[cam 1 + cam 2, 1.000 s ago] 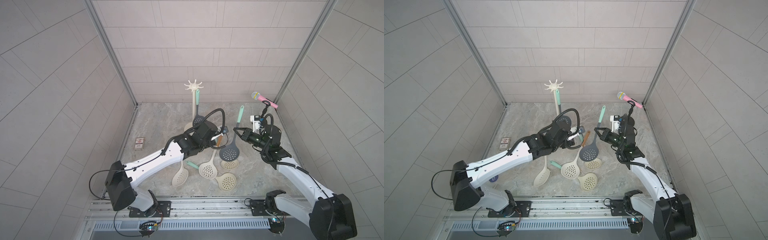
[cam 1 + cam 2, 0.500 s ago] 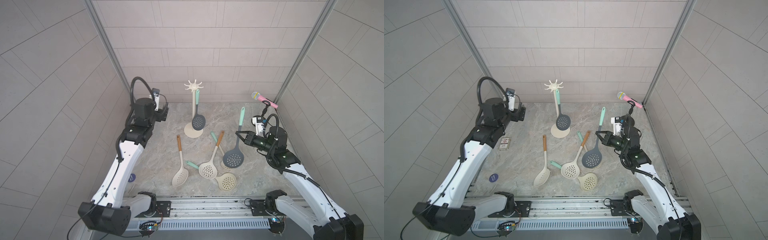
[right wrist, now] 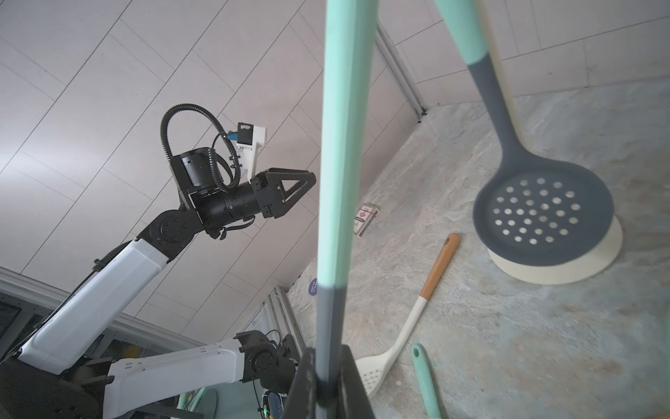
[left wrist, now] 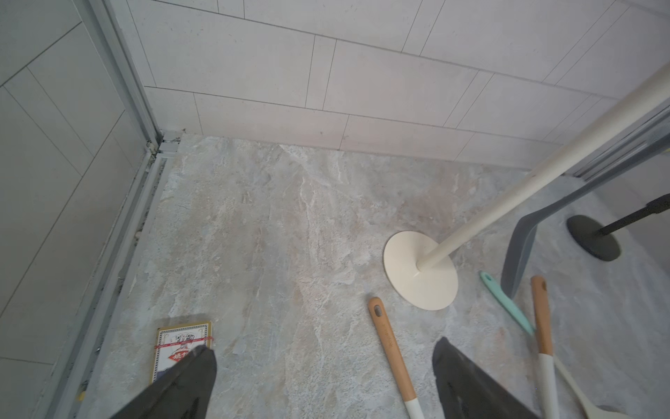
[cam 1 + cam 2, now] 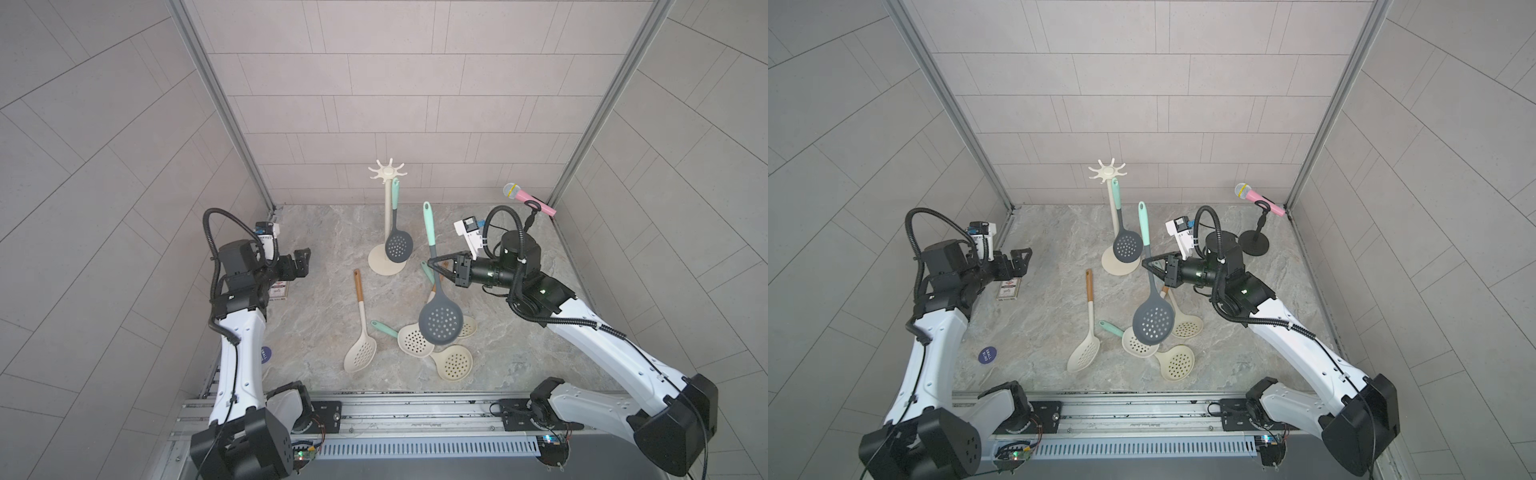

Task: Hang the skimmer on the kitchen utensil rack
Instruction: Hang the skimmer on the rack.

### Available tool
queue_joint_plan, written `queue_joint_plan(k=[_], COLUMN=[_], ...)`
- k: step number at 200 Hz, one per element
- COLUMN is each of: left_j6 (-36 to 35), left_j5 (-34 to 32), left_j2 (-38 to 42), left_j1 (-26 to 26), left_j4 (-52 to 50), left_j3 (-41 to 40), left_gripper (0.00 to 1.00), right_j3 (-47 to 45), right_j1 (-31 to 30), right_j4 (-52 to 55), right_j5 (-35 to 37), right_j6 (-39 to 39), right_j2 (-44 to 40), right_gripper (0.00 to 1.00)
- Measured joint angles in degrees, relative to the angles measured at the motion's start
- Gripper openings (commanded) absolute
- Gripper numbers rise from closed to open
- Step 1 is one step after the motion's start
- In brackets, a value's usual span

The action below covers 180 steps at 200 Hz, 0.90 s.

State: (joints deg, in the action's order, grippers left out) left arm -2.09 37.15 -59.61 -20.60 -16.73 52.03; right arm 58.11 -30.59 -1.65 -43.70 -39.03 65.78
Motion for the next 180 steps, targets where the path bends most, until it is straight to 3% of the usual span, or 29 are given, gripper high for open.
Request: queue_joint_plan(k=[67, 121, 180], left_j6=[0.24, 0.39, 0.17], left_j5=[13.97, 18.49, 19.87], left_j2=[-2.01, -2.10, -2.47], left_j1=[-2.84, -4.42, -4.44], left_j4=[0.92, 0.92, 0.98], left_j3=[-2.19, -2.47, -2.47], left_gripper=[1.00, 1.00, 1.00], right_j3=[7.98, 13.84, 15.54], right_j1=[-3.13, -3.13, -3.13], right_j4=[-8.66, -14.19, -17.35], right_j5=[-2.78, -5.16, -5.97], right_j6=[0.13, -2.21, -3.69], right_j2=[12.31, 20.59, 23.80], right_gripper=[0.00, 0.00, 0.00])
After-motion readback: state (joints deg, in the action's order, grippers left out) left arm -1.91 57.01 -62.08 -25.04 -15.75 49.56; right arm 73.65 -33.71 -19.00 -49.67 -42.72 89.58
